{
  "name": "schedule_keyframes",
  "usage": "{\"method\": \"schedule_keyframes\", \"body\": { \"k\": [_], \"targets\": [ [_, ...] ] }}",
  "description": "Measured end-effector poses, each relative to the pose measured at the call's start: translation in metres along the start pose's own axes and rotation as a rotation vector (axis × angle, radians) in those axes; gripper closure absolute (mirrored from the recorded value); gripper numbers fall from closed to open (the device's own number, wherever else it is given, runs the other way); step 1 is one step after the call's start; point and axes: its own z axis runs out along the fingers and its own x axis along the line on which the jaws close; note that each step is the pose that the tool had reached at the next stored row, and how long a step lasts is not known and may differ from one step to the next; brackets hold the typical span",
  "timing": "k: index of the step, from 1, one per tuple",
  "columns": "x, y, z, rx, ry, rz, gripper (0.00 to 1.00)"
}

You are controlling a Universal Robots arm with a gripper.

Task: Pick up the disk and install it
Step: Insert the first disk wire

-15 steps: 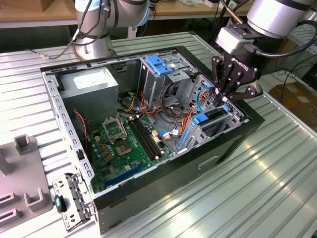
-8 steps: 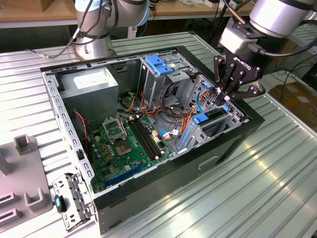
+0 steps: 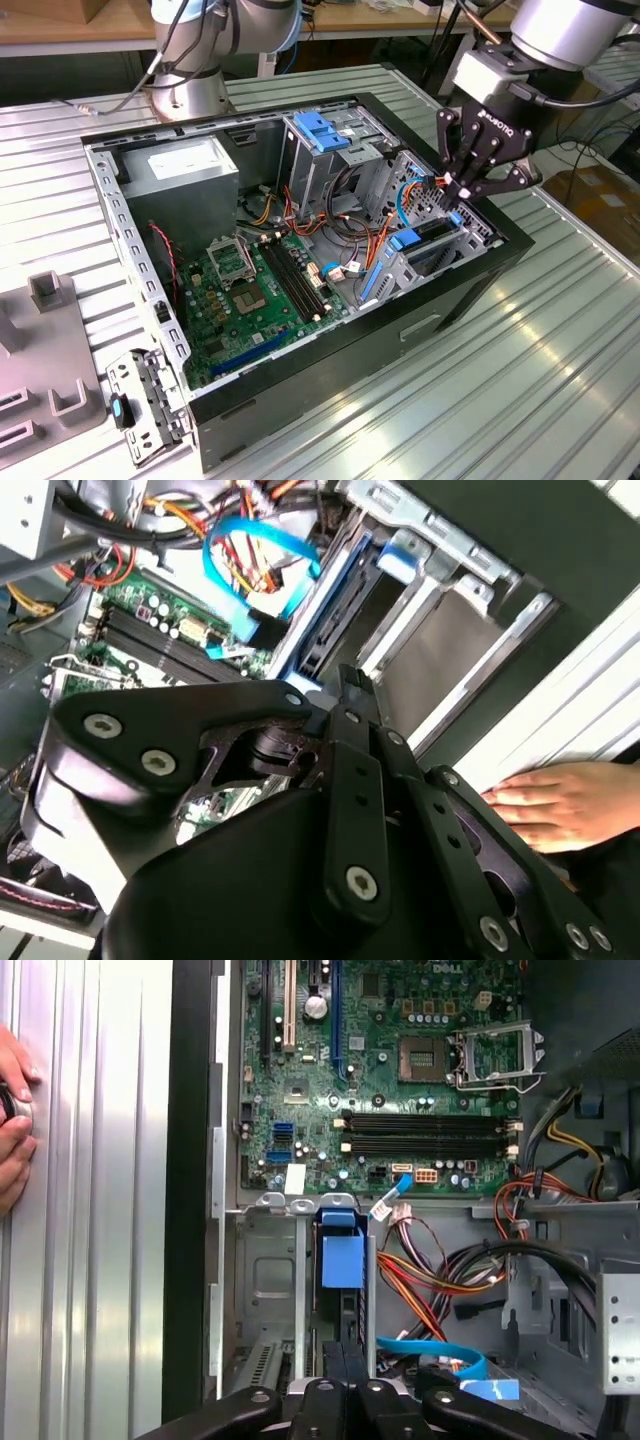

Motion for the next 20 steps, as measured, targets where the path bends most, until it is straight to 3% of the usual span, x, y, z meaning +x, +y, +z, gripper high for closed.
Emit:
{"method": "schedule_keyframes", "body": {
  "k": [7,10,13,16,18,20],
  "targets": [
    [-0.0036,-0.0227,-0.0007,0.0,0.001,-0.002,0.89],
    [-0.0069,-0.0307,-0.0012,0.0,0.0011,-0.005,0.89],
    [-0.0109,-0.0348,-0.0014,0.0,0.0014,-0.009,0.89],
    [-0.0123,-0.0361,-0.0015,0.0003,0.0032,-0.044,0.89],
    [-0.0124,-0.0365,-0.0014,0.001,0.0062,-0.11,0.89],
    [-0.0124,-0.0369,-0.0015,0.0013,0.0079,-0.142,0.89]
  ]
}}
